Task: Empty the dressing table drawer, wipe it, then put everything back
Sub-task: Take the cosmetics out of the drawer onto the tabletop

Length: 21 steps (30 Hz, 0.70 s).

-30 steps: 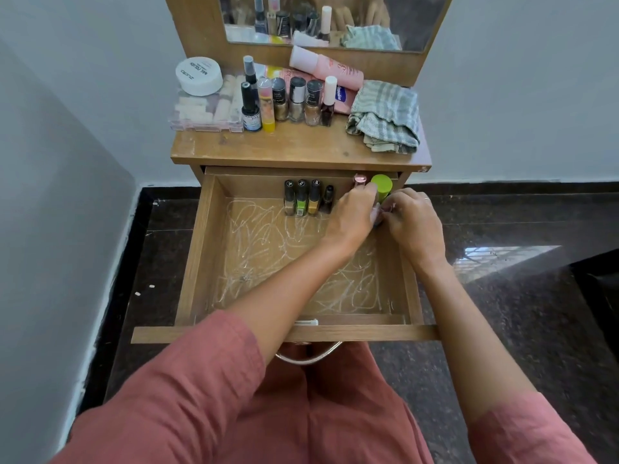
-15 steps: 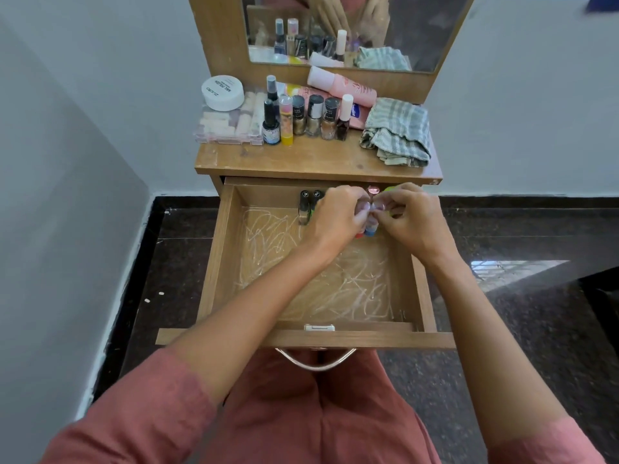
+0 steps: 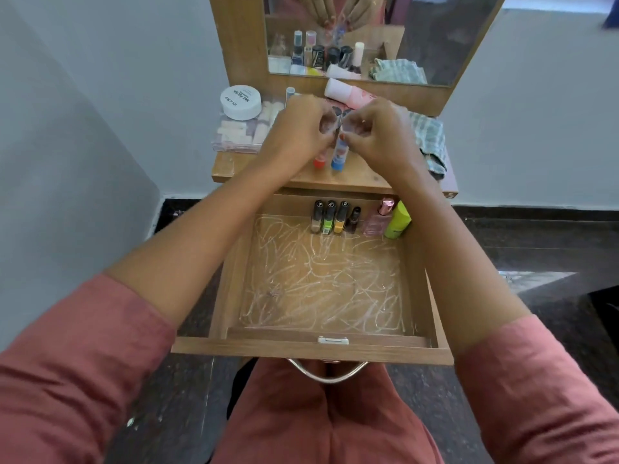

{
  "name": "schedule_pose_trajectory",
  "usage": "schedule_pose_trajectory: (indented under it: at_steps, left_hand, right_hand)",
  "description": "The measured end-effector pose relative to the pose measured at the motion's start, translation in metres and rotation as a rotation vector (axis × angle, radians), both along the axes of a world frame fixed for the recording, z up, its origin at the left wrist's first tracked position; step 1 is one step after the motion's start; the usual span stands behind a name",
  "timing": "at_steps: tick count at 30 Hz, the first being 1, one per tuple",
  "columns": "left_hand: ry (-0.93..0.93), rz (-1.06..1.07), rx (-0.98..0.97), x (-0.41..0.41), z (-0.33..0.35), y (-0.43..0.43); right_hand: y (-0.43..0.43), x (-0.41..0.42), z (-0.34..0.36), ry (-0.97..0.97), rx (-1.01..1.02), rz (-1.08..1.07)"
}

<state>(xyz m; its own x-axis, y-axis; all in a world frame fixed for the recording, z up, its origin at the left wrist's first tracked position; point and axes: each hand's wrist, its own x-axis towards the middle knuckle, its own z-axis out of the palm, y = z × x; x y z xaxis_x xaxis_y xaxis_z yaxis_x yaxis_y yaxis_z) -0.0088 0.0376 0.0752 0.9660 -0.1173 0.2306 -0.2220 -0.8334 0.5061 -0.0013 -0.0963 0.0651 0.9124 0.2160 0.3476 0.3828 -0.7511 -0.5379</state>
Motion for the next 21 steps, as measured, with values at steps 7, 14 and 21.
schedule_pose_trajectory:
  at_steps: [7,14,21]
  left_hand:
    - [0.040,-0.017,0.136,0.020,-0.001,0.004]
    - [0.018,0.034,0.106,0.020,-0.002,0.005]
    - [-0.056,0.054,0.147,0.024,-0.004,0.006]
  right_hand:
    - [0.013,0.021,-0.001,-0.001,-0.118,0.008]
    - [0.016,0.025,-0.006,-0.003,-0.114,-0.011]
    - [0.017,0.027,-0.007,-0.005,-0.088,0.001]
